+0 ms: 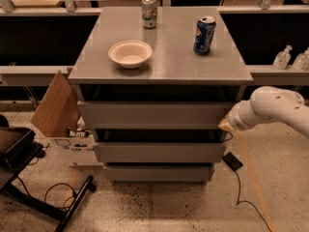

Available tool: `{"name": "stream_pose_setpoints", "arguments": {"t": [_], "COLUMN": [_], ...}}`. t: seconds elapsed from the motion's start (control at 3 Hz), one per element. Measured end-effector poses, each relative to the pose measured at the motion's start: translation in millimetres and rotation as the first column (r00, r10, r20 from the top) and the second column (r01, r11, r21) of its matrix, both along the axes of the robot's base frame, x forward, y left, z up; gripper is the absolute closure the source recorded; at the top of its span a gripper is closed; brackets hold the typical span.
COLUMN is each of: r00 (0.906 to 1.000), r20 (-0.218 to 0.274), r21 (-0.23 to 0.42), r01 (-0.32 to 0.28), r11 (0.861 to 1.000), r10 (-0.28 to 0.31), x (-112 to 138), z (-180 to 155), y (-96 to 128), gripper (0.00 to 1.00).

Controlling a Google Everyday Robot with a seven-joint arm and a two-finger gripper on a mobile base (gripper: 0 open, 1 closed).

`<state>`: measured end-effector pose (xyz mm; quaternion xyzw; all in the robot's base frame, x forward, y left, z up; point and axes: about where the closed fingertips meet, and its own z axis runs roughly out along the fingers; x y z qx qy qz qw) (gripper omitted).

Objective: Close top drawer

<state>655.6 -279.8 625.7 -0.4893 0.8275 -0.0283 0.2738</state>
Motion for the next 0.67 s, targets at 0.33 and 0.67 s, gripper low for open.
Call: {"name": "stream_pose_setpoints", "arguments": {"t": [0.33, 0.67], "r00": [0.9996, 0.9996], "r20": [0.022, 0.022], "r21": [0.017, 0.017], "r01": [0.016, 0.016], "r11": [1.000, 1.000], "r10": [-0.017, -0.017], "x": [11.4, 10.4], "z": [0.8, 0.8], "y": [-6.2, -6.6], "gripper": [1.00, 1.00]}}
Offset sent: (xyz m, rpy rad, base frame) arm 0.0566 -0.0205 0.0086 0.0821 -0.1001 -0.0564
